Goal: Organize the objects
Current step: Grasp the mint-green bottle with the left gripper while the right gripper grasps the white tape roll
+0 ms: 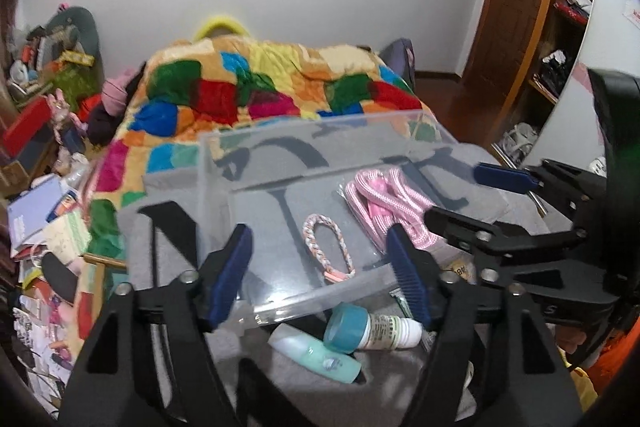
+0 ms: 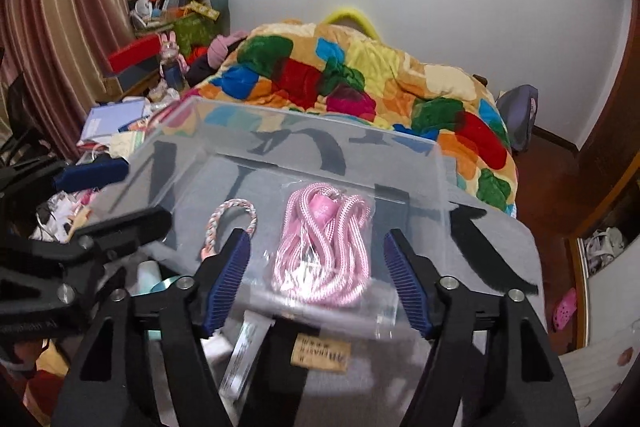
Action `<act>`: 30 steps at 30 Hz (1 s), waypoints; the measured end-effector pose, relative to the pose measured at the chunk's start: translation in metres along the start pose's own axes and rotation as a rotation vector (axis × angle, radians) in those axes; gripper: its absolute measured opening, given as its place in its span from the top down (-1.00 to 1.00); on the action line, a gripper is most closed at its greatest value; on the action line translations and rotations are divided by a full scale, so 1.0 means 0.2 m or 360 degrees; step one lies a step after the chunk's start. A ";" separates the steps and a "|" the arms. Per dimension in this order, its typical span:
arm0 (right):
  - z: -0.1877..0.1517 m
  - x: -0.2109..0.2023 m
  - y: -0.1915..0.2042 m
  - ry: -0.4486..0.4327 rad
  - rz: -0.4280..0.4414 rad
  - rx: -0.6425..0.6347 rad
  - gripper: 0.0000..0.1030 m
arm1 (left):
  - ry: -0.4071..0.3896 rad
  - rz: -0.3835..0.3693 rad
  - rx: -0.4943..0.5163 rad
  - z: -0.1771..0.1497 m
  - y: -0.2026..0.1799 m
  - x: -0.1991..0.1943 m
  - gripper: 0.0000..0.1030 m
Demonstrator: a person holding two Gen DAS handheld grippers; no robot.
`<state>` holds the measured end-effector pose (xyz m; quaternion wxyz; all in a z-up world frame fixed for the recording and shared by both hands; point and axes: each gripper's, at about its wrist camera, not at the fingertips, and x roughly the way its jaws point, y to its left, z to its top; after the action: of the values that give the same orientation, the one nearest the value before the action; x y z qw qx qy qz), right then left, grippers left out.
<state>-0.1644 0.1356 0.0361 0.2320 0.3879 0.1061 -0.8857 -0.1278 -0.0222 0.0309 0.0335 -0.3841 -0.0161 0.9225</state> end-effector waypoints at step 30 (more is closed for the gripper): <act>-0.56 -0.08 0.24 0.0118 0.0206 -0.0090 -0.26 | 0.0264 0.0154 -0.0093 -0.47 0.07 0.18 -0.24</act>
<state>-0.0601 0.1400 -0.0276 0.2956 0.4199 0.1144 -0.8504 -0.0874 -0.0334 -0.0618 -0.0211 -0.4603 -0.0216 0.8872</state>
